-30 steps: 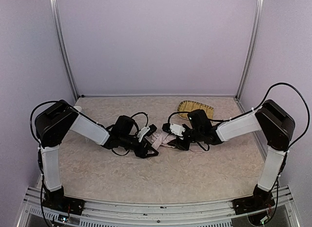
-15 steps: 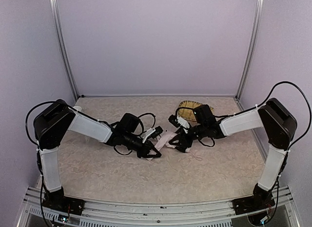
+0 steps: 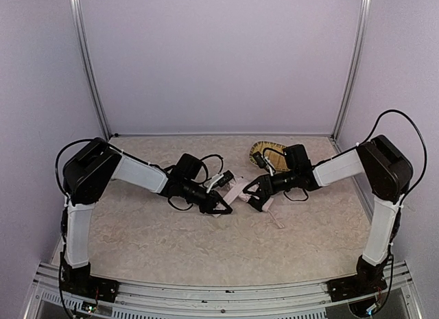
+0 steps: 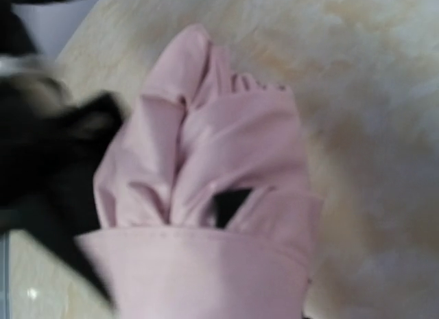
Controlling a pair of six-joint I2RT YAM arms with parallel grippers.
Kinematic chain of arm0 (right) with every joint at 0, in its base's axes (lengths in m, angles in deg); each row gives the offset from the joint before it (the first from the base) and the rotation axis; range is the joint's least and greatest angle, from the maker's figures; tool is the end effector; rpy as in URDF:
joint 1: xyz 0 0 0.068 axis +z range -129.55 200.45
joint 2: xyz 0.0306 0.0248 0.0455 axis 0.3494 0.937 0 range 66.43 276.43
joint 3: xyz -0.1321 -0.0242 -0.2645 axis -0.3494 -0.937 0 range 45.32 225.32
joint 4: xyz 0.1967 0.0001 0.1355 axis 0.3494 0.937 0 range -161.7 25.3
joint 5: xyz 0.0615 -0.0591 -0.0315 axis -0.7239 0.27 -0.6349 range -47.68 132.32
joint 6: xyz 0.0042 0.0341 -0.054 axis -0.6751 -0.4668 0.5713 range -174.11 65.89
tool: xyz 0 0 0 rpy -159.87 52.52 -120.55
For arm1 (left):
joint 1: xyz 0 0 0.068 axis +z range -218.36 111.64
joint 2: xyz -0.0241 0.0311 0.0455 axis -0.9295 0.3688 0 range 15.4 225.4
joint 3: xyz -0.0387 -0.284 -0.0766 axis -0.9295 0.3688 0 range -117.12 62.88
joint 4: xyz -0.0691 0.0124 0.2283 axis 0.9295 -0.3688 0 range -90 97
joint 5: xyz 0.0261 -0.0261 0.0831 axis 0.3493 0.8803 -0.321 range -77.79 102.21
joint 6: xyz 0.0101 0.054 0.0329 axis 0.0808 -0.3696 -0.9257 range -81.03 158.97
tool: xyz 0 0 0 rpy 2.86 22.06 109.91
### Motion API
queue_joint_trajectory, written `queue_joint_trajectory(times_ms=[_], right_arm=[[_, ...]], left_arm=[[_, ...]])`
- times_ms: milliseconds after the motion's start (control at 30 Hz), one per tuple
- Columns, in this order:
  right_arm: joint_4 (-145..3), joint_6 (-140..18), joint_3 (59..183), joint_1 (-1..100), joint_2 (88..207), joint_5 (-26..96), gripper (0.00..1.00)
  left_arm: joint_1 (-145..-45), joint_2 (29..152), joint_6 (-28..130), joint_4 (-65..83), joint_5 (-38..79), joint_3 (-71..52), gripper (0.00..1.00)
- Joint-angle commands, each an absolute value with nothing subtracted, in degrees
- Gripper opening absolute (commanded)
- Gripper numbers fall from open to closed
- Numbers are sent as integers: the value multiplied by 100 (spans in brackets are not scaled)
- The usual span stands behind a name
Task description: Put away the umbrella
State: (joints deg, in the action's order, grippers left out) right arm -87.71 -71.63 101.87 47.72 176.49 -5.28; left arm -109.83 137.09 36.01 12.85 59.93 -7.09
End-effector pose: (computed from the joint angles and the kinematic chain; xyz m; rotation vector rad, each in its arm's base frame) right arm 0.3243 0.2084 0.1774 -0.6789 2.2006 1.3403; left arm 0.2982 -0.3124 0.1459 1.2887 2.0320 -1.3056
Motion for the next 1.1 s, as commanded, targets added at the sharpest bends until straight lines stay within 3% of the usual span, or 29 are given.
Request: queue_joint_trajectory(times_ms=[0, 133, 267, 300, 433, 567, 867, 1067], right_arm=[[-8919, -7663, 10599, 4481, 17832, -289, 0], [-9143, -8241, 10403, 4480, 18125, -301, 0], [-9055, -8240, 10444, 4483, 18259, -84, 0], [-9070, -8184, 10454, 4480, 18269, -117, 0], [-9074, -7577, 10394, 4487, 18064, -170, 0], [-9127, -6931, 10263, 4488, 17597, -224, 0], [-8611, -5203, 10221, 4577, 16531, -324, 0], [-7766, -4440, 10587, 4661, 15988, -795, 0]], left_arm=[[-10937, 14707, 3959, 511, 6592, -1299, 0], [-11041, 14783, 3980, 606, 6385, -1472, 0], [-10923, 15320, 3830, -261, 5787, -1935, 0], [-10896, 15446, 3812, -429, 5803, -2043, 3], [-10923, 15165, 3624, -273, 5927, -1520, 34], [-11041, 13962, 2789, 424, 5609, -389, 43], [-10574, 12656, 2245, 1078, 5362, 433, 51], [-10649, 11477, 2152, 2513, 4630, 757, 51]])
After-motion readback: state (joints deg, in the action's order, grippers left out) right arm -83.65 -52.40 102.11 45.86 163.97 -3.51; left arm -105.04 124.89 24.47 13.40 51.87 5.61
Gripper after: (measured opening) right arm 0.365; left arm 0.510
